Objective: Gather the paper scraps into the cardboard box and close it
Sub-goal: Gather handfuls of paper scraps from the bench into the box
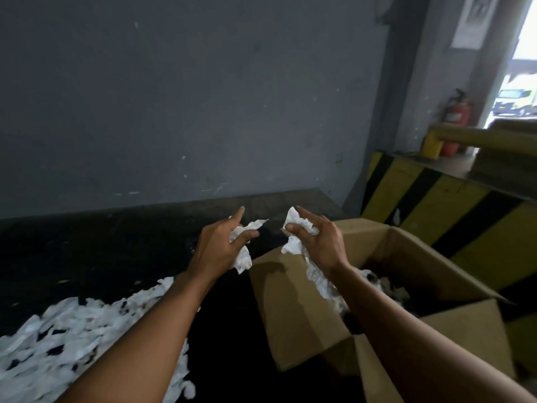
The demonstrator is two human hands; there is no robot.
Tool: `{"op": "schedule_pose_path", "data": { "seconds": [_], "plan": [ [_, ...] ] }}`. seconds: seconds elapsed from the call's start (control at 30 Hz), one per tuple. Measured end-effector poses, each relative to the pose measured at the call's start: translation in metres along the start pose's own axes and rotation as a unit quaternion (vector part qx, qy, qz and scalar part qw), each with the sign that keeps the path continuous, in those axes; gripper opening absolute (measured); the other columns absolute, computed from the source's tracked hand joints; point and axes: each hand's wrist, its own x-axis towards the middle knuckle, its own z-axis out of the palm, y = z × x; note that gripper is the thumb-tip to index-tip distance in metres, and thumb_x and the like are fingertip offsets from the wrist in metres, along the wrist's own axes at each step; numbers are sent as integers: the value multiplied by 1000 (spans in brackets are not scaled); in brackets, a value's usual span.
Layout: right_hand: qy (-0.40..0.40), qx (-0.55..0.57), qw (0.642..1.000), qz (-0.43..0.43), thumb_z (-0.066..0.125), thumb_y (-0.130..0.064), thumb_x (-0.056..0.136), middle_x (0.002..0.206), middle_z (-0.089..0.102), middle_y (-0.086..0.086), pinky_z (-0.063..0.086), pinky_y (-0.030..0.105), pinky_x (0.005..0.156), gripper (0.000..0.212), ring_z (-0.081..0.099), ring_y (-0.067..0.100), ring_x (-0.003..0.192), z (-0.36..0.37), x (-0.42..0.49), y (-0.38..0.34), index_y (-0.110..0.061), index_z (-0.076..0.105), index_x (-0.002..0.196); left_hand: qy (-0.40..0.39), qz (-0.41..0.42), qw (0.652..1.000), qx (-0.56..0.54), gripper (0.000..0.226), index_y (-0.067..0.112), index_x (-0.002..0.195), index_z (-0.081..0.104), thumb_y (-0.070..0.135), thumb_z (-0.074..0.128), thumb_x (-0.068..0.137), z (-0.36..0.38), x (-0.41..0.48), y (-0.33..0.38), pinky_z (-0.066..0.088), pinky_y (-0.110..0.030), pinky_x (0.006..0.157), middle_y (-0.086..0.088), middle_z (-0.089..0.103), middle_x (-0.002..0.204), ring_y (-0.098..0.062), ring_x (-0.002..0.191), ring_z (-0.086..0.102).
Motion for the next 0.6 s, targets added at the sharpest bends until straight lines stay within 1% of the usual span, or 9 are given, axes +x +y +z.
{"op": "schedule_pose_path", "data": {
  "seconds": [0.1, 0.2, 0.23, 0.3, 0.37, 0.43, 0.5, 0.53, 0.6],
  "plan": [
    [7, -8, 1000, -6, 69, -56, 79, 120, 65, -2, 47, 31, 89, 50, 60, 14, 107, -41, 19, 29, -40, 60, 126, 7, 7, 1000, -3, 78, 15, 137, 50, 67, 52, 79, 41, 19, 32, 46, -30, 93, -7, 69, 115, -19, 108, 63],
    [8, -17, 1000, -16, 71, -54, 79, 119, 67, -2, 46, 23, 81, 48, 62, 10, 103, -86, 43, 63, -37, 63, 123, 13, 4, 1000, -5, 76, 14, 138, 48, 64, 53, 81, 91, 36, 67, 48, -35, 95, -10, 66, 120, -21, 112, 62],
    [6, -18, 1000, -19, 70, -55, 78, 120, 67, -3, 48, 24, 82, 48, 63, 10, 102, -102, 50, 76, -38, 63, 122, 12, 2, 1000, -5, 76, 14, 139, 47, 64, 54, 83, 110, 40, 79, 47, -34, 96, -12, 65, 122, -22, 113, 61],
    [1, -16, 1000, -15, 70, -59, 77, 122, 66, -5, 52, 34, 89, 50, 64, 10, 103, -132, 63, 103, -39, 64, 122, 13, -18, 1000, -11, 72, 13, 139, 47, 59, 58, 85, 146, 49, 101, 45, -30, 95, -14, 63, 124, -23, 115, 60],
    [-10, -7, 1000, -3, 72, -53, 78, 124, 66, -3, 53, 37, 91, 49, 64, 12, 105, -161, 72, 129, -35, 64, 123, 9, -38, 999, -13, 73, 14, 138, 48, 60, 57, 83, 180, 55, 121, 44, -28, 94, -15, 62, 124, -23, 115, 60],
    [-24, -6, 1000, 7, 72, -49, 80, 121, 66, -1, 51, 24, 83, 50, 64, 11, 102, -185, 79, 153, -33, 63, 126, 1, -62, 998, -22, 73, 17, 138, 49, 62, 56, 81, 210, 59, 136, 44, -28, 95, -12, 64, 123, -21, 115, 60],
    [-36, -16, 999, 15, 71, -52, 79, 116, 66, -1, 45, 14, 73, 51, 63, 9, 97, -199, 89, 177, -37, 61, 127, -5, -89, 996, -31, 72, 19, 139, 47, 60, 57, 81, 234, 61, 146, 44, -29, 96, -9, 63, 125, -20, 117, 59],
    [-41, -19, 999, 18, 70, -55, 79, 114, 65, -3, 45, 14, 72, 52, 62, 7, 95, -202, 92, 187, -39, 60, 127, -9, -101, 994, -35, 71, 20, 140, 46, 59, 57, 82, 244, 62, 149, 44, -31, 97, -9, 62, 127, -20, 119, 57],
    [-55, -22, 998, 22, 67, -61, 77, 115, 65, -6, 53, 24, 79, 55, 63, 6, 96, -203, 97, 206, -41, 59, 127, -17, -121, 992, -34, 69, 19, 141, 46, 56, 58, 84, 261, 60, 153, 43, -32, 98, -9, 59, 131, -22, 121, 55]
  ]
}}
